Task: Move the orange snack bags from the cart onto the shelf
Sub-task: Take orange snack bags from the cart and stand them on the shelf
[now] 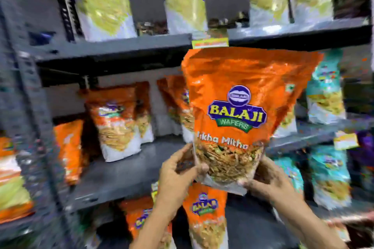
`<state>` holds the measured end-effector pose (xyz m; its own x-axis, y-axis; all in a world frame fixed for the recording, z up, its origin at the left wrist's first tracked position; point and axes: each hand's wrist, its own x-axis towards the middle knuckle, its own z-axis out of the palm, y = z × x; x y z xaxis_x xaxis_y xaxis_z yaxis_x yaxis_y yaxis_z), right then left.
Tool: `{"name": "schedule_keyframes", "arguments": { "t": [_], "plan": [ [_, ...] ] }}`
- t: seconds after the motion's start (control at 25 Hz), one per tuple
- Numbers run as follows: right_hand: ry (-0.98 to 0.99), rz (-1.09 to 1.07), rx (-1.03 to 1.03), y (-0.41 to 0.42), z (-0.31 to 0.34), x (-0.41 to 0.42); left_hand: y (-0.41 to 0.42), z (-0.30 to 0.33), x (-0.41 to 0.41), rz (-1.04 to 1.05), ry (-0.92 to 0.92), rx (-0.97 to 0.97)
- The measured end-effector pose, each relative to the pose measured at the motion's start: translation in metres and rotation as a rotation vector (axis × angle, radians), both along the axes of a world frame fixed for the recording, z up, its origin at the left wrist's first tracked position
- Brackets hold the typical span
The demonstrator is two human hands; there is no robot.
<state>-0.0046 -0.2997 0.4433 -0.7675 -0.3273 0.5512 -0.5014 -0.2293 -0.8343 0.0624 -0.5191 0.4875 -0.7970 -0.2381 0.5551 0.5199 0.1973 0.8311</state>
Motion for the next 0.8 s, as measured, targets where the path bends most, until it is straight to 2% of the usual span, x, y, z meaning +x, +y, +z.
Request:
{"name": "schedule_keyframes", "arguments": {
  "t": [0.16,0.36,0.6,0.8],
  "plan": [
    [0.059,0.169,0.089,-0.083,0.047,-0.023,-0.081,0.017,0.003,0.127,0.025,0.021],
    [0.080,0.250,0.209,-0.152,0.059,-0.074,-0.137,0.009,-0.027,0.200,-0.041,-0.014],
    [0.011,0.366,0.340,-0.196,0.066,-0.133,-0.177,0.006,-0.070,0.290,-0.129,-0.036],
    [-0.042,0.403,0.380,-0.205,0.063,-0.151,-0.187,0.003,-0.080,0.430,-0.153,-0.144]
  ]
}}
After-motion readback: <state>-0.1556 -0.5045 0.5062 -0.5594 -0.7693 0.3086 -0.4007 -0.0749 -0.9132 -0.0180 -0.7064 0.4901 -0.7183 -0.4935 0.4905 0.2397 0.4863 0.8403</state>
